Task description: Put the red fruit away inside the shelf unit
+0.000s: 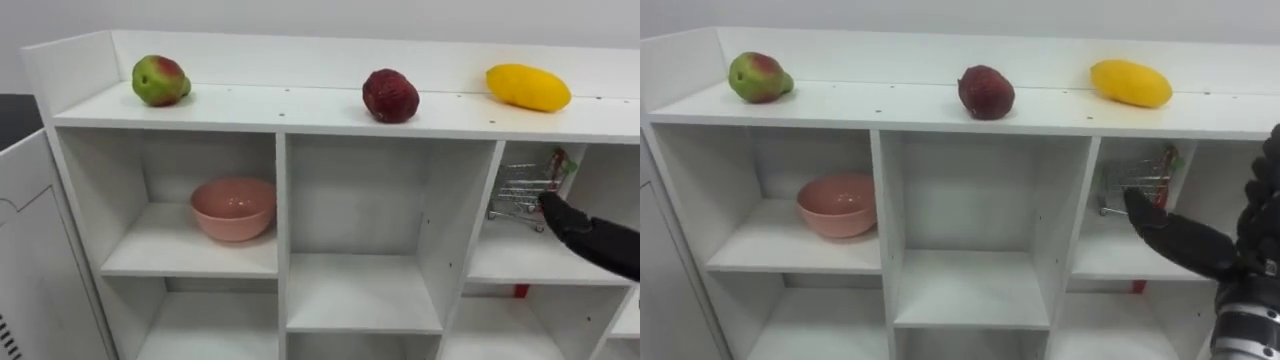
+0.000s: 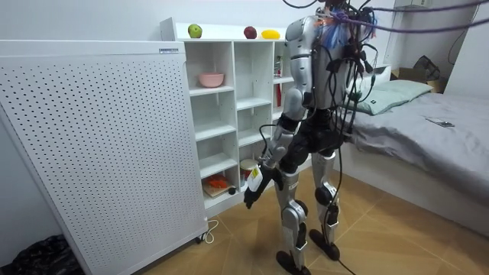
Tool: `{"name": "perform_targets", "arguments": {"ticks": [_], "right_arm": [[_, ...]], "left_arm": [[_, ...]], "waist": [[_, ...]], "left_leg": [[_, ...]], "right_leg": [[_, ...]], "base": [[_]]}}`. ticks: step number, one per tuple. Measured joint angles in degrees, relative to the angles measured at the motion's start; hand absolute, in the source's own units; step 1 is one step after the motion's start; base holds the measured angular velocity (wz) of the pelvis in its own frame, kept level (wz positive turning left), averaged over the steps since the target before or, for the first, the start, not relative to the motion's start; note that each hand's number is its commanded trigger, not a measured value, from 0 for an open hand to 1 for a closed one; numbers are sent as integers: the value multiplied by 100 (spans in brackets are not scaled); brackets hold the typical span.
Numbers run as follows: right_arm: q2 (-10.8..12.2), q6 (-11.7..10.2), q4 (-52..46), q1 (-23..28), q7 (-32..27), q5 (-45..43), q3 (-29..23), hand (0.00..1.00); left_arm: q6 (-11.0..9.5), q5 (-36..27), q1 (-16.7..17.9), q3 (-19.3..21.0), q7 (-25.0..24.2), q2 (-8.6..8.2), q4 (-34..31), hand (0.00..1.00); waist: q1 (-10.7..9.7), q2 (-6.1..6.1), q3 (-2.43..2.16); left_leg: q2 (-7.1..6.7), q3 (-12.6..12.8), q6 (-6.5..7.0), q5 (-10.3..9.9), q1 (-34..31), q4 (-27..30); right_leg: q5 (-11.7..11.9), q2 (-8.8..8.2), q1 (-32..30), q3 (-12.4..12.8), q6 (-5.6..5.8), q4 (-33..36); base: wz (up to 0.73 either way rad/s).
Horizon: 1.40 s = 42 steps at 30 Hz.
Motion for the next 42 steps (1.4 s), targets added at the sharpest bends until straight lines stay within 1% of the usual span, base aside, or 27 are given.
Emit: {"name": "perform_targets", "arguments": {"ticks": [3, 4, 6, 9, 12, 14, 16, 17, 18, 20, 23, 25, 28, 32, 34, 36, 38, 39, 40, 41, 42], "right_arm": [[-1, 0, -5, -367, 62, -12, 114, 0], [-5, 0, -4, -489, 95, -68, 124, 0], [-11, 0, -5, -612, 108, -143, 166, 0], [-11, 2, -2, -760, 143, -166, 237, 0], [-16, 15, 0, -941, 170, -164, 319, 0], [-32, 25, 3, -1069, 193, -151, 343, 0], [-184, 28, 25, -1199, 277, -148, 382, 0], [-224, 34, 25, -1237, 319, -146, 382, 0], [-244, 34, 24, -1315, 379, -144, 382, 0], [-245, 41, 36, -1449, 453, -127, 381, 0], [-255, 41, 144, -1725, 602, -128, 383, 0], [-377, 52, 336, -1767, 656, -2, 383, 0], [-493, 82, 520, -1772, 690, 269, 444, 0], [-514, 86, 666, -1772, 788, 402, 522, 0], [-617, 87, 743, -1772, 862, 422, 627, 0], [-641, 83, 786, -1782, 916, 460, 651, 0], [-681, 93, 1047, -1900, 1011, 535, 679, 0], [-729, 103, 1291, -2027, 1061, 580, 695, 0], [-795, 176, 1528, -2159, 1098, 611, 707, 0], [-843, 221, 1632, -2212, 1114, 625, 719, 0], [-912, 307, 1804, -2302, 1156, 652, 729, 0]], "left_arm": [[0, 82, -93, -12, -115, 7, -6, 0], [0, 100, -130, -14, -144, 6, 2, 0], [0, 119, -197, -26, -197, 6, -3, 0], [3, 119, -230, -82, -199, 10, -4, 0], [15, 116, -232, -76, -197, 10, 11, 0], [23, 114, -229, -77, -197, 17, 28, 0], [30, 113, -262, -78, -197, 23, 24, 0], [32, 115, -271, -76, -197, 24, 24, 0], [45, 115, -252, -74, -199, 39, 25, 0], [62, 115, -257, -74, -211, 46, 23, 0], [66, 115, -229, -75, -323, 69, 18, 0], [66, 115, -233, -77, -368, 116, 17, 0], [67, 108, -234, -78, -385, 156, -37, 0], [59, 108, -259, -76, -390, 184, -142, 0], [59, 110, -293, -75, -411, 206, -145, 0], [61, 113, -307, -71, -441, 227, -145, 0], [74, 110, -306, -69, -455, 252, -145, 0], [95, 109, -322, -66, -456, 265, -145, 0], [124, 109, -340, -66, -456, 272, -145, 0], [146, 110, -347, -67, -456, 273, -146, 0], [199, 112, -348, -67, -456, 275, -151, 0]], "waist": [[7, -17, -12], [37, -21, -5], [88, -27, -9], [110, -41, -15], [127, -46, -15], [131, -60, -6], [208, -102, 14], [228, -116, 22], [242, -136, 34], [244, -159, 35], [248, -185, 25], [260, -242, -13], [314, -270, -33], [363, -272, -20], [386, -286, -10], [399, -301, -4], [401, -334, 11], [393, -365, 27], [393, -394, 38], [392, -409, 35], [394, -435, 20]], "left_leg": [[2, -16, 0, -1, -90, 39], [1, -27, 0, -1, -97, 47], [0, -47, 0, -1, -101, 47], [-3, -109, 0, -1, -108, 53], [-4, -144, 0, 0, -104, 57], [-7, -182, -1, 0, -93, 64], [-8, -199, -2, 1, -86, 83], [-9, -211, -2, 1, -93, 94], [-13, -250, -2, 1, -112, 114], [-12, -256, -2, 0, -145, 151], [-12, -277, -3, -1, -218, 182], [-13, -340, -4, -1, -258, 189], [-13, -335, -6, 0, -258, 193], [-17, -329, -5, 1, -224, 179], [-15, -332, -6, 1, -219, 162], [-12, -335, -6, 1, -210, 156], [-11, -344, -6, 1, -191, 155], [-15, -394, -6, 1, -206, 161], [-16, -412, -6, 1, -231, 177], [-17, -419, -6, 1, -249, 178], [-19, -434, -7, 1, -282, 183]], "right_leg": [[1, 0, -75, -7, -1, 4], [4, 0, -75, -15, -6, 3], [4, 0, -74, -26, -6, 4], [4, 0, -51, -79, -6, 4], [4, 0, -28, -93, -5, 3], [4, 0, 4, -98, -6, 1], [3, 2, 26, -67, -5, -6], [3, 2, 31, -75, -5, -8], [3, 2, 36, -84, -6, -8], [4, 3, 30, -81, -6, -8], [6, 2, -3, -111, -9, 0], [7, 2, 2, -187, -11, 4], [7, 1, 2, -209, -11, 3], [7, -2, 15, -225, -10, -11], [7, -2, 15, -241, -10, -19], [7, -1, 25, -270, -10, -21], [7, -1, 49, -295, -10, -20], [7, -2, 50, -308, -10, -20], [7, -2, 47, -314, -10, -20], [7, -2, 44, -321, -10, -20], [7, -2, 36, -353, -10, -19]], "base": [[1], [4], [5], [9], [6], [9], [6], [7], [10], [7], [4], [12], [4], [0], [0], [0], [2], [8], [9], [11], [12]]}}
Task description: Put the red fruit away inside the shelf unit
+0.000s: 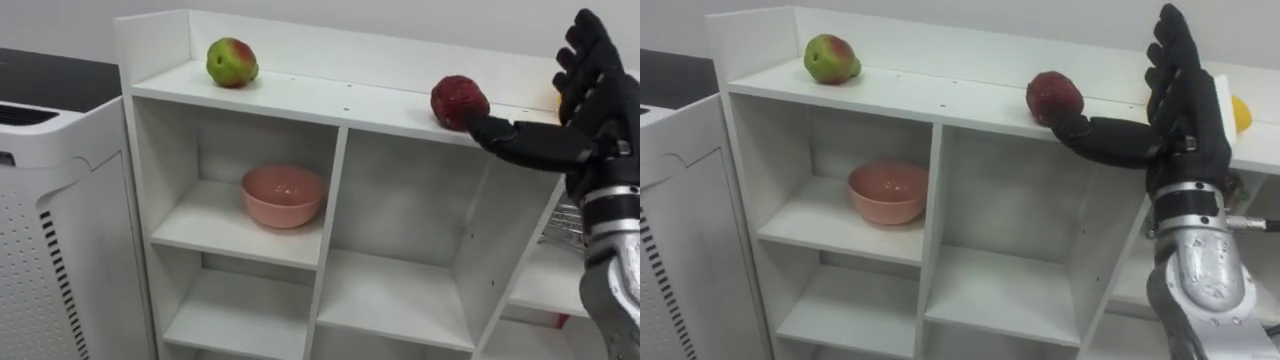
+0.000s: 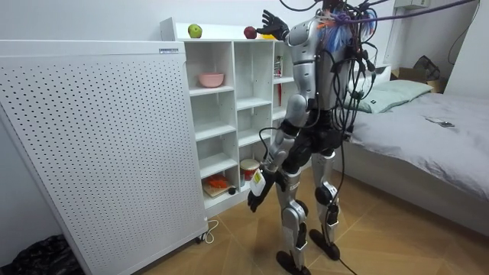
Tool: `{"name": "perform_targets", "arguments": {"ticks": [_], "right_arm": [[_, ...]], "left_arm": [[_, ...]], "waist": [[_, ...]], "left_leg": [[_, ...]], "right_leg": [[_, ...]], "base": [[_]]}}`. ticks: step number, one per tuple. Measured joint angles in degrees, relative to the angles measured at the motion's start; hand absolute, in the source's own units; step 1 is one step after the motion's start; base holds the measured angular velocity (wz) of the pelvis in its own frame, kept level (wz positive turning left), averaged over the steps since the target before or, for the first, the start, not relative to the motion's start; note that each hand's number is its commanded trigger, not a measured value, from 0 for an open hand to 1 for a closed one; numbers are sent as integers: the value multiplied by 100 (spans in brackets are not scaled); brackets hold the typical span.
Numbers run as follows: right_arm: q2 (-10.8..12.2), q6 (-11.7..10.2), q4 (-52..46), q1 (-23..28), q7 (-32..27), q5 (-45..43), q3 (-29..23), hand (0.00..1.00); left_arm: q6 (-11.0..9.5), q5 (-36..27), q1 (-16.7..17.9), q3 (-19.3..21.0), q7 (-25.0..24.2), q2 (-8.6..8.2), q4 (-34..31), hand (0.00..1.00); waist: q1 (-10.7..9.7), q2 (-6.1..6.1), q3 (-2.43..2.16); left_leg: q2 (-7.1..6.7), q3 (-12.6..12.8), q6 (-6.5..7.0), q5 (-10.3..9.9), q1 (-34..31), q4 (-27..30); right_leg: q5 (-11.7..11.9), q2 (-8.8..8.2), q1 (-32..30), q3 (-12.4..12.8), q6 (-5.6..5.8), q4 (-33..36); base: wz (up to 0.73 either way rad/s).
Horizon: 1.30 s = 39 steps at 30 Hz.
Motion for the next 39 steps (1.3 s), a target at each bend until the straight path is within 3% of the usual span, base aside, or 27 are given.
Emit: {"name": "perform_targets", "arguments": {"ticks": [3, 12, 19, 20, 21, 22, 39], "right_arm": [[-156, 115, 217, -105, 80, -5, 29, 0], [-424, 281, 1163, -753, 406, -6, 321, 0], [-439, 295, 1593, -1190, 962, -5, 331, 0], [-439, 296, 1593, -1200, 1017, -5, 331, 29], [-439, 297, 1593, -1218, 1107, -8, 331, 75], [-442, 297, 1593, -1224, 1188, -8, 330, 100], [-692, 401, 1629, -1308, 1842, 137, 483, 100]], "left_arm": [[118, 10, 25, 7, -4, 2, -8, 0], [254, 6, 12, 9, -16, 34, -83, 0], [272, 3, -3, 6, -134, 73, -280, 0], [272, 3, -8, 6, -138, 81, -280, 0], [272, 3, -11, 6, -146, 98, -280, 0], [272, 3, -9, 6, -155, 115, -279, 0], [273, -9, -11, -3, -414, 203, -277, 0]], "waist": [[35, -43, -27], [23, -61, -41], [8, -58, -40], [8, -58, -40], [1, -58, -40], [-7, -57, -40], [-4, -103, -72]], "left_leg": [[-1, -45, -1, 0, 4, -6], [-12, -136, -1, 2, -2, 1], [-12, -161, -8, 6, -2, 19], [-12, -163, -9, 6, -1, 20], [-12, -165, -9, 7, 1, 21], [-13, -165, -9, 7, 3, 21], [-11, -154, -12, 10, 12, 17]], "right_leg": [[0, 4, -2, -43, 0, 1], [0, 2, -3, -30, 0, 0], [0, 0, 21, -122, 0, -2], [0, 0, 23, -122, 0, -2], [0, 0, 25, -122, 0, -2], [0, -1, 27, -123, 0, -2], [0, 0, 30, -120, 0, -3]], "base": [[9], [3], [0], [0], [0], [0], [0]]}}
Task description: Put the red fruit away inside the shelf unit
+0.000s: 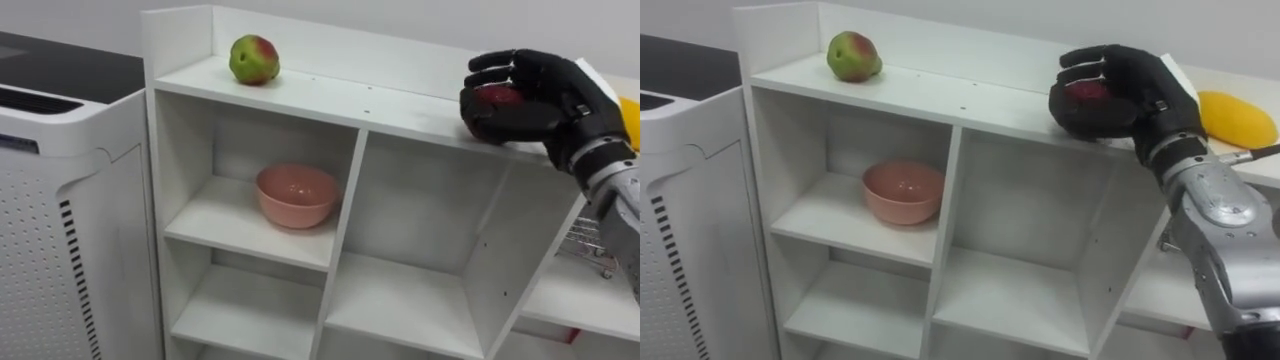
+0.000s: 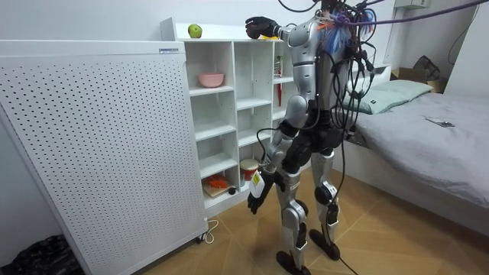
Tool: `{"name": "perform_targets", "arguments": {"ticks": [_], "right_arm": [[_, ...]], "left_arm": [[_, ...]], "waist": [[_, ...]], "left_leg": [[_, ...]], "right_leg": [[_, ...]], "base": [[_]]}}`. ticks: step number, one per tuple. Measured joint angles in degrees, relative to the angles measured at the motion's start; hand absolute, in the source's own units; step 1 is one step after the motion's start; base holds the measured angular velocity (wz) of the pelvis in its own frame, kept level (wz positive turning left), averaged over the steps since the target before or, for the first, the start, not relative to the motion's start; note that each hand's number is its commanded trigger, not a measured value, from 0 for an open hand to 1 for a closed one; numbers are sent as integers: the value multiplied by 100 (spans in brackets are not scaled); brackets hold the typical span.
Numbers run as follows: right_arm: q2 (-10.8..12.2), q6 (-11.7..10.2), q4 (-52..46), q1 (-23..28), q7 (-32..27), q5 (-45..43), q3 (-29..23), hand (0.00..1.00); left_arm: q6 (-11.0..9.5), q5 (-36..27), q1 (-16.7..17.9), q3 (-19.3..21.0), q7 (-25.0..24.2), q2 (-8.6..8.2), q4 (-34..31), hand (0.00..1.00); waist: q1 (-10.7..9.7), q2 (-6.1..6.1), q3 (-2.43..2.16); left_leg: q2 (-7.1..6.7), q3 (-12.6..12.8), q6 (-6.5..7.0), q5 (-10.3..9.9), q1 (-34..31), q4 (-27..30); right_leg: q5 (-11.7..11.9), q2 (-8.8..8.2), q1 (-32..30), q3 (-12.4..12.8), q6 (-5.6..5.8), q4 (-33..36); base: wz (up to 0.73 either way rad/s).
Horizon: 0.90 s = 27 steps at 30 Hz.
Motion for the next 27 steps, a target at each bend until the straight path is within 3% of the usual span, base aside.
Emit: {"name": "perform_targets", "arguments": {"ticks": [10, 17, 24, 27], "right_arm": [[-1, -11, 189, 1, 290, -93, 82, 100], [-14, -60, 76, 44, 343, -162, 123, 100], [-17, -123, -511, 550, 259, 439, 122, 100], [-3, -106, -1075, 909, 307, 978, 124, 100]], "left_arm": [[-2, 0, 1, -10, 3, 110, 128, 0], [-17, -43, -4, -13, -86, 164, 131, 0], [-48, -113, 1, -48, -83, 204, 142, 0], [-69, -111, -15, -110, -10, 179, 143, 0]], "waist": [[1, -137, 39], [22, -119, 48], [10, -96, 39], [2, -39, 8]], "left_leg": [[3, 5, -6, 1, 10, 53], [14, 24, -9, -1, -61, 108], [14, 51, -9, -2, -67, 88], [10, 58, -7, 0, -143, 94]], "right_leg": [[0, 2, 42, -11, 0, 2], [12, 12, -9, -5, -19, 9], [13, 9, -31, 4, -18, 14], [13, 3, -105, 2, -19, 15]], "base": [[0], [0], [-1], [0]]}}
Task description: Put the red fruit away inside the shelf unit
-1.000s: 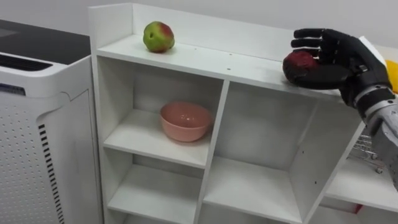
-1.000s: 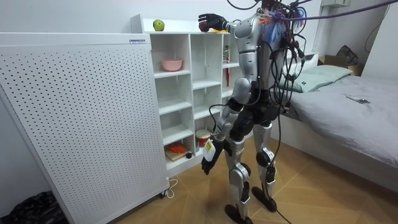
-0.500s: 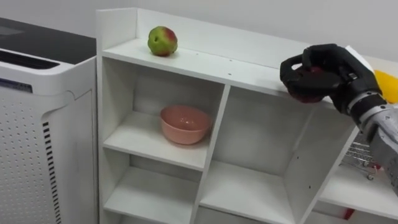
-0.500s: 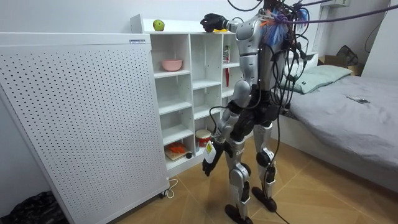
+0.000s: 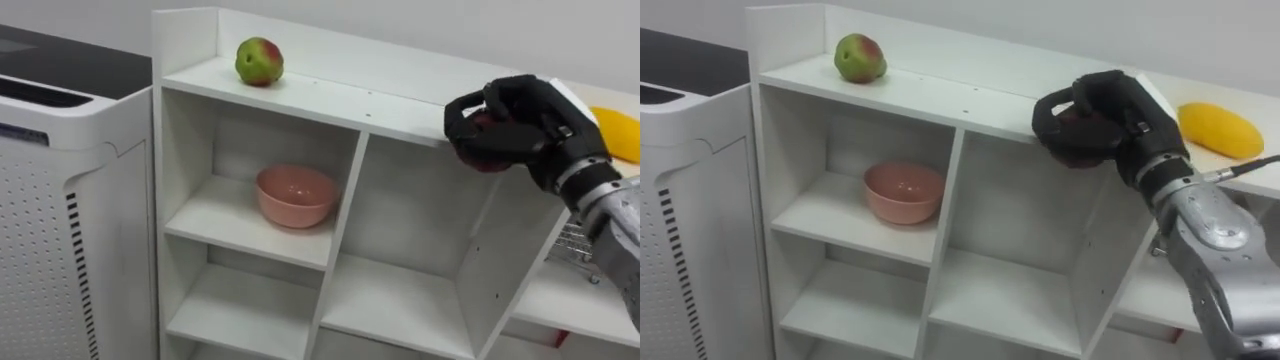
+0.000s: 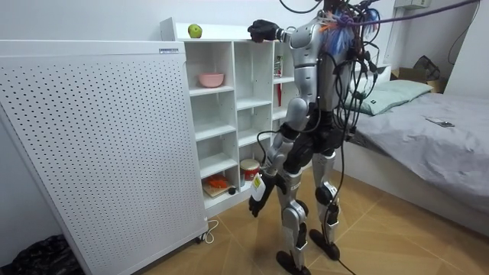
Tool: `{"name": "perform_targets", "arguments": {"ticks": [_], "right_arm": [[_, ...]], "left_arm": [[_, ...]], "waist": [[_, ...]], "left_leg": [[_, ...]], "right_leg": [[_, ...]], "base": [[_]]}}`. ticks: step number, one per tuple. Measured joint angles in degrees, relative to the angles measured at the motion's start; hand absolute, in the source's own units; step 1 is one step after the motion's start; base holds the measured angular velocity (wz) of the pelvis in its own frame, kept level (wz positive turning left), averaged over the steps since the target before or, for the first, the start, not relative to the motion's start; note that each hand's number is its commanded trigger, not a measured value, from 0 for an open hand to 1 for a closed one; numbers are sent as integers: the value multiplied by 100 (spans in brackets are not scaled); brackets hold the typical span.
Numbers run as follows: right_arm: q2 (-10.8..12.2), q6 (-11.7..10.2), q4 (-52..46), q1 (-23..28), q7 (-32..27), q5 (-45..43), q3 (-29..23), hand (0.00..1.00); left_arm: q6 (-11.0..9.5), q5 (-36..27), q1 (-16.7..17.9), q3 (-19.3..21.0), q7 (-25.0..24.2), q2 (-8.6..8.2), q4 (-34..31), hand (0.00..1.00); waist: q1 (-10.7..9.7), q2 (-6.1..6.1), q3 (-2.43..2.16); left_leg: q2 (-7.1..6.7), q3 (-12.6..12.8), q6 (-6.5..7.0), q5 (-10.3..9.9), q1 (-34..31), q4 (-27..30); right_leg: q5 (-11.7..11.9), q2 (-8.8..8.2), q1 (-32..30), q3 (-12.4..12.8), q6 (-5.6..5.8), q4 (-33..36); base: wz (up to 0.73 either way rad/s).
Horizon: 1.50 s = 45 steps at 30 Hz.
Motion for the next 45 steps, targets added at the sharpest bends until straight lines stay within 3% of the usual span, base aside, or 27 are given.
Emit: {"name": "perform_targets", "arguments": {"ticks": [6, 10, 12, 15, 20, 22, 27, 33, 37, 41, 45], "right_arm": [[115, 104, -1077, 653, -35, 1182, -14, 100], [485, 128, -1479, 1001, -6, 1928, 2, 100], [655, 183, -1478, 1125, -11, 2226, 6, 100], [1022, 209, -1492, 1404, 51, 2493, 101, 100], [1277, 222, -1494, 1906, 227, 3297, 281, 100], [1349, 218, -1427, 2103, 235, 3568, 545, 100], [1642, 159, -518, 2106, 262, 4643, 695, 100], [2083, 53, 914, 2077, 257, 5631, 542, 100], [2335, 26, 1964, 2061, 112, 6102, 134, 100], [2374, -144, 2564, 1670, 3, 6428, -75, 100], [2368, -178, 3165, 1093, -150, 6654, -440, 100]], "left_arm": [[15, 4, 81, -10, 321, -48, 28, 0], [63, -3, 95, -22, 514, -79, 27, 0], [83, -3, 121, -95, 597, -93, 31, 0], [170, 3, 145, -133, 671, -180, 95, 0], [214, -174, 181, -395, 709, -262, 99, 0], [218, -300, 157, -638, 722, -275, 121, 0], [175, -572, -114, -1018, 870, -321, 287, 0], [203, -710, -653, -1141, 934, -555, 562, 0], [137, -1586, -918, -1147, 932, -724, 718, 0], [82, -1809, -1037, -1188, 926, -760, 770, 0], [-10, -2102, -1060, -1369, 983, -767, 796, 0]], "waist": [[-34, 279, -25], [-10, 381, -10], [-9, 442, 26], [30, 466, 2], [23, 540, -25], [41, 639, -20], [29, 803, -8], [20, 1022, 65], [33, 1178, 90], [94, 1272, 158], [164, 1318, 241]], "left_leg": [[-5, -1, 0, 0, 56, -12], [10, 58, 0, 2, 119, -14], [11, 69, 0, 2, 156, -12], [20, 136, -1, -3, 156, -68], [13, 138, 3, 0, 89, -45], [18, 151, 4, 0, 24, 0], [13, 189, 28, 39, -225, 9], [-12, 204, 95, 150, -953, 260], [-81, 214, 162, 241, -1382, 296], [-110, 282, 222, 347, -1704, 299], [-267, 305, 311, 455, -2129, 357]], "right_leg": [[0, -9, 60, 14, 0, -4], [0, -4, 100, 28, 0, -12], [0, -5, 167, 19, 0, -12], [6, 2, 127, 96, -9, 1], [26, 2, 60, 118, -36, 7], [27, 2, -4, 142, -37, 29], [37, -22, -315, 153, -53, 141], [82, -105, -1056, 85, -67, 391], [101, -209, -1560, 25, -42, 589], [91, -338, -2062, -20, -28, 914], [-39, -536, -2705, 102, 26, 1426]], "base": [[2], [-6], [-4], [-11], [-2], [-6], [-3], [3], [2], [-8], [2]]}}
